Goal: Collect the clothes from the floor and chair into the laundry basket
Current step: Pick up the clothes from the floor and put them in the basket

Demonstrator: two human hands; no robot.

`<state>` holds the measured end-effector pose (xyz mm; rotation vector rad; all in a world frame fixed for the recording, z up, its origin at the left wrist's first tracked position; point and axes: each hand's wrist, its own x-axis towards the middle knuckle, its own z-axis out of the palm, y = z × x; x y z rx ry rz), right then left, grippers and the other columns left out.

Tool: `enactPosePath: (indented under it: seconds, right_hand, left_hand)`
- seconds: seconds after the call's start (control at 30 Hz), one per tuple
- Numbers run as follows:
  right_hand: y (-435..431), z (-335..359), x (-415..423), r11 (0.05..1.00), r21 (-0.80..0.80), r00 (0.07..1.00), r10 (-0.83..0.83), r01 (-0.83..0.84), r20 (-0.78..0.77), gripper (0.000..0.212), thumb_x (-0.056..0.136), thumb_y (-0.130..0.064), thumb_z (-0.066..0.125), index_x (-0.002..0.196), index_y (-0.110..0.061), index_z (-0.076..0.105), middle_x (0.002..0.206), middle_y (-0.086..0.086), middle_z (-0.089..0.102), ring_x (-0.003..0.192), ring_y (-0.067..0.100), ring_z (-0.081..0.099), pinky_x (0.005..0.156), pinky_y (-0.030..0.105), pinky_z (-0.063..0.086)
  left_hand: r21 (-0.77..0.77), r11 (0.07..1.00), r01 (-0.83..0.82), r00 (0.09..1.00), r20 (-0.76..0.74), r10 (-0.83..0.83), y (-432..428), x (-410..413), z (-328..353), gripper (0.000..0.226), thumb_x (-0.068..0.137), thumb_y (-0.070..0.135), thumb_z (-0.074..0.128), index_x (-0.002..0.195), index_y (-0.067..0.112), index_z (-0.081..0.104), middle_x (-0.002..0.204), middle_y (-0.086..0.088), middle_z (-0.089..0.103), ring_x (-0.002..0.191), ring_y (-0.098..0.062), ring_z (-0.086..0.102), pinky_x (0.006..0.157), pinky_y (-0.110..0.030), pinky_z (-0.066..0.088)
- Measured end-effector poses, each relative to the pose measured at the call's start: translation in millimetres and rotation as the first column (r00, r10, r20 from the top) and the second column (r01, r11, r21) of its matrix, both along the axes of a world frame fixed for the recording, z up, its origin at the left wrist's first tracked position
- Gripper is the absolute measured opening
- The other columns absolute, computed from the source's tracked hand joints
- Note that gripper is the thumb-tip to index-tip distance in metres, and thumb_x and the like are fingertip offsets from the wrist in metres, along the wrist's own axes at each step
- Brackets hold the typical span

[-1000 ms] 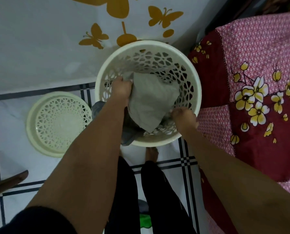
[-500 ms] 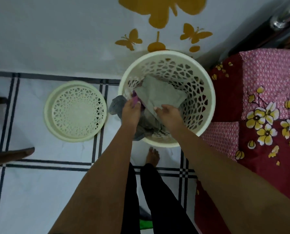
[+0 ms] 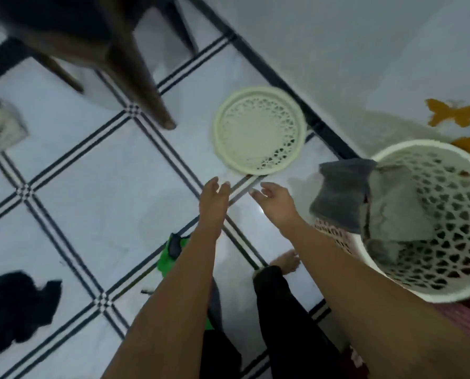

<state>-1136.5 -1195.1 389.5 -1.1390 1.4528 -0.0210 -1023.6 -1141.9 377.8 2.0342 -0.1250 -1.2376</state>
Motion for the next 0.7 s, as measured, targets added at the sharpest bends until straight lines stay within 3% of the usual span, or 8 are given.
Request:
enactPosePath:
  seconds: [0.13, 0.2, 0.23, 0.3, 0.33, 0.43, 0.6, 0.7]
  right_hand:
    - [51.3, -29.0, 69.2, 0.982, 0.023, 0.982, 0.19, -0.19, -0.017, 0.051, 0.09, -0.029, 0.062, 0.133, -0.006, 0.051, 0.128, 0.01, 0.057, 0.12, 0.022, 0.055, 0.099, 0.027, 0.042]
    - [93.1, -62.3, 107.1, 0.951, 0.014, 0.95, 0.31, -0.309, -0.039, 0.049, 0.088, -0.031, 0.064, 0.13, -0.006, 0.055, 0.119, 0.008, 0.06, 0.108, 0.018, 0.057, 0.091, 0.024, 0.042]
    - [105.4, -75.0, 116.7, 0.941, 0.016, 0.939, 0.338, -0.338, -0.058, 0.049, 0.088, -0.03, 0.064, 0.129, -0.006, 0.056, 0.122, 0.008, 0.06, 0.11, 0.017, 0.057, 0.092, 0.023, 0.042]
    - [136.7, -111.9, 135.7, 0.924, 0.056, 0.919, 0.382, -0.378, -0.093, 0.051, 0.087, -0.028, 0.066, 0.132, -0.006, 0.053, 0.134, 0.007, 0.056, 0.123, 0.019, 0.054, 0.098, 0.021, 0.04]
    - [151.4, -132.7, 142.6, 0.911, 0.077, 0.904, 0.411, -0.404, -0.116, 0.053, 0.087, -0.027, 0.066, 0.133, -0.006, 0.052, 0.137, 0.008, 0.054, 0.127, 0.019, 0.052, 0.098, 0.02, 0.038]
    - [190.9, -198.2, 155.0, 0.853, 0.142, 0.835, 0.521, -0.502, -0.176, 0.057, 0.085, -0.028, 0.068, 0.135, -0.006, 0.048, 0.14, 0.011, 0.051, 0.129, 0.022, 0.049, 0.102, 0.026, 0.038]
    - [242.1, -312.1, 155.1, 0.752, 0.225, 0.716, 0.659, -0.62, -0.231, 0.059, 0.083, -0.024, 0.071, 0.133, -0.006, 0.046, 0.135, 0.01, 0.055, 0.126, 0.026, 0.052, 0.094, 0.024, 0.039]
    - [269.0, -373.8, 151.9, 0.744, 0.236, 0.684, 0.668, -0.625, -0.295, 0.089, 0.073, -0.034, 0.079, 0.142, -0.008, 0.029, 0.14, 0.012, 0.048, 0.129, 0.03, 0.048, 0.106, 0.037, 0.043]
  left_hand:
    - [0.061, 0.985, -0.163, 0.987, 0.009, 0.162, 81.4, 56.5, -23.5, 0.049, 0.095, 0.023, 0.05, 0.141, 0.009, 0.042, 0.147, -0.01, 0.044, 0.133, -0.026, 0.044, 0.099, -0.022, 0.033]
    - [0.102, 0.969, -0.224, 0.974, -0.025, 0.227, 138.9, 85.3, -57.7, 0.046, 0.094, 0.026, 0.052, 0.137, 0.01, 0.045, 0.137, -0.014, 0.053, 0.127, -0.033, 0.05, 0.107, -0.032, 0.038]
    - [0.112, 0.964, -0.24, 0.969, -0.039, 0.245, 158.8, 91.1, -71.8, 0.038, 0.094, 0.026, 0.052, 0.129, 0.011, 0.052, 0.124, -0.011, 0.059, 0.116, -0.033, 0.057, 0.106, -0.037, 0.04]
    - [0.149, 0.948, -0.282, 0.956, -0.045, 0.291, 199.6, 104.6, -104.7, 0.009, 0.095, 0.021, 0.05, 0.097, 0.019, 0.059, 0.094, -0.001, 0.057, 0.088, -0.019, 0.058, 0.094, -0.032, 0.041]
    - [0.162, 0.942, -0.292, 0.953, -0.031, 0.301, 216.9, 108.9, -123.4, 0.009, 0.095, 0.02, 0.049, 0.095, 0.019, 0.059, 0.095, -0.002, 0.058, 0.089, -0.018, 0.058, 0.093, -0.031, 0.04]
    - [0.237, 0.906, -0.35, 0.929, -0.037, 0.369, 262.6, 115.2, -188.0, 0.041, 0.095, 0.024, 0.05, 0.132, 0.006, 0.05, 0.135, -0.013, 0.053, 0.124, -0.029, 0.051, 0.104, -0.036, 0.039]
    - [0.31, 0.838, -0.45, 0.867, -0.072, 0.492, 312.2, 100.1, -301.6, 0.048, 0.096, 0.027, 0.048, 0.138, 0.004, 0.043, 0.145, -0.014, 0.045, 0.131, -0.027, 0.046, 0.106, -0.033, 0.036]
    - [0.293, 0.809, -0.511, 0.833, -0.067, 0.55, 327.8, 88.6, -350.6, 0.045, 0.098, 0.025, 0.045, 0.139, 0.007, 0.042, 0.144, -0.009, 0.046, 0.129, -0.023, 0.045, 0.098, -0.024, 0.034]
